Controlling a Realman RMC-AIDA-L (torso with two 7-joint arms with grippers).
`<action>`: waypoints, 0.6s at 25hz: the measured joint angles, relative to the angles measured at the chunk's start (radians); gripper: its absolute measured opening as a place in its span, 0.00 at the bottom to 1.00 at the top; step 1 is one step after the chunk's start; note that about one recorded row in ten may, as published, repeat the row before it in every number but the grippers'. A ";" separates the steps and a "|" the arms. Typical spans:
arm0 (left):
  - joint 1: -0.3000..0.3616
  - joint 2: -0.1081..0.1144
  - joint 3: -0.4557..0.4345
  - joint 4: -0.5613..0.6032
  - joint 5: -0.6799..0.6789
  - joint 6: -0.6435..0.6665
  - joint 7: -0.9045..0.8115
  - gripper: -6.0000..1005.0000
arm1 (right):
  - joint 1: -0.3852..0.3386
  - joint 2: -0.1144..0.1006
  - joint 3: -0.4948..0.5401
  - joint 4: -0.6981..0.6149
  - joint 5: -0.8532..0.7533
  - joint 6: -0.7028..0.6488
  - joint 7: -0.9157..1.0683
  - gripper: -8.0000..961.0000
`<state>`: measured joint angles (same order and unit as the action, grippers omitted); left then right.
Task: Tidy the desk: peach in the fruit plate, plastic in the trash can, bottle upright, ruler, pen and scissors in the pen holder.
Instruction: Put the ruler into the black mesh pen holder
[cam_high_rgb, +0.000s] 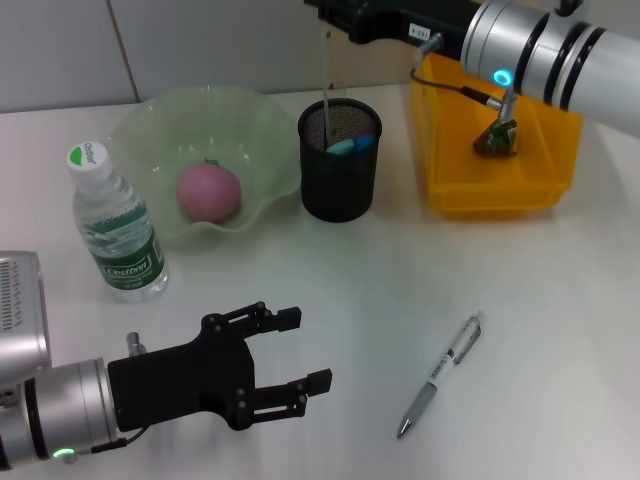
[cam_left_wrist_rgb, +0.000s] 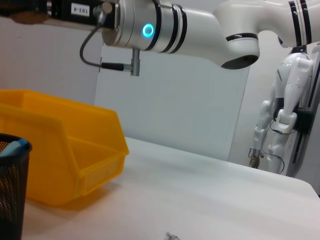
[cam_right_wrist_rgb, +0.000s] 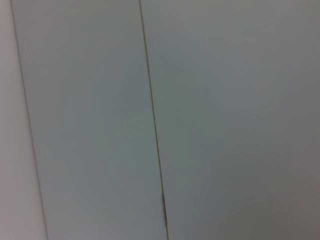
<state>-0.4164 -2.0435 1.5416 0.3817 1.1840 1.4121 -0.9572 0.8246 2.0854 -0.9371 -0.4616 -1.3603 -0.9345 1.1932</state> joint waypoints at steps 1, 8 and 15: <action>0.000 0.000 0.000 0.000 0.000 0.000 0.000 0.80 | 0.000 0.000 0.000 0.000 0.000 0.000 0.000 0.40; 0.001 -0.001 0.000 0.002 0.003 0.000 0.000 0.80 | 0.008 0.001 0.000 0.075 0.083 0.010 -0.094 0.40; 0.006 -0.004 0.000 0.003 0.004 0.002 0.000 0.80 | 0.005 0.002 0.000 0.103 0.096 0.021 -0.104 0.40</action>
<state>-0.4103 -2.0477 1.5416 0.3849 1.1881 1.4136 -0.9571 0.8293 2.0872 -0.9373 -0.3581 -1.2639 -0.9131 1.0893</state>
